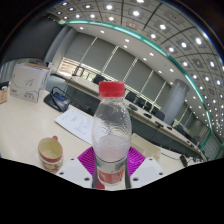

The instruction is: Pour water

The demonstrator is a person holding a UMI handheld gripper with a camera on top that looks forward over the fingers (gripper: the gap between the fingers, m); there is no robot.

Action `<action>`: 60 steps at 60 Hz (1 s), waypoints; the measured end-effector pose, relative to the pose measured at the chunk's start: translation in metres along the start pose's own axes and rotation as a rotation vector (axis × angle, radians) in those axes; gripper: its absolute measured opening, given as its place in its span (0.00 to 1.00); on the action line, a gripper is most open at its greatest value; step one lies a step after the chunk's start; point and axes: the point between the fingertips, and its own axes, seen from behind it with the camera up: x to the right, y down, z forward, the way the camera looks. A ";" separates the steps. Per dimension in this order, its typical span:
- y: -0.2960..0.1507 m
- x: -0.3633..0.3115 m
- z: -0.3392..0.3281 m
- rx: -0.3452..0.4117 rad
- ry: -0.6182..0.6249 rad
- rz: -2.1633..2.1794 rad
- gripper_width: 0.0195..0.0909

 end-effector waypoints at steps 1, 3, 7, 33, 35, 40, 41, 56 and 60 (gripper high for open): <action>0.007 -0.006 0.005 -0.007 -0.013 0.044 0.25; 0.017 -0.009 0.006 -0.014 -0.042 0.118 0.25; 0.036 -0.018 0.012 -0.030 -0.098 0.238 0.25; 0.091 -0.039 0.032 -0.023 -0.166 0.472 0.43; 0.092 -0.040 0.033 -0.027 -0.165 0.463 0.47; 0.103 -0.039 0.026 -0.103 -0.152 0.463 0.79; 0.106 -0.039 0.025 -0.123 -0.147 0.464 0.87; 0.092 -0.042 -0.051 -0.249 -0.066 0.432 0.93; 0.077 -0.049 -0.086 -0.271 -0.044 0.425 0.93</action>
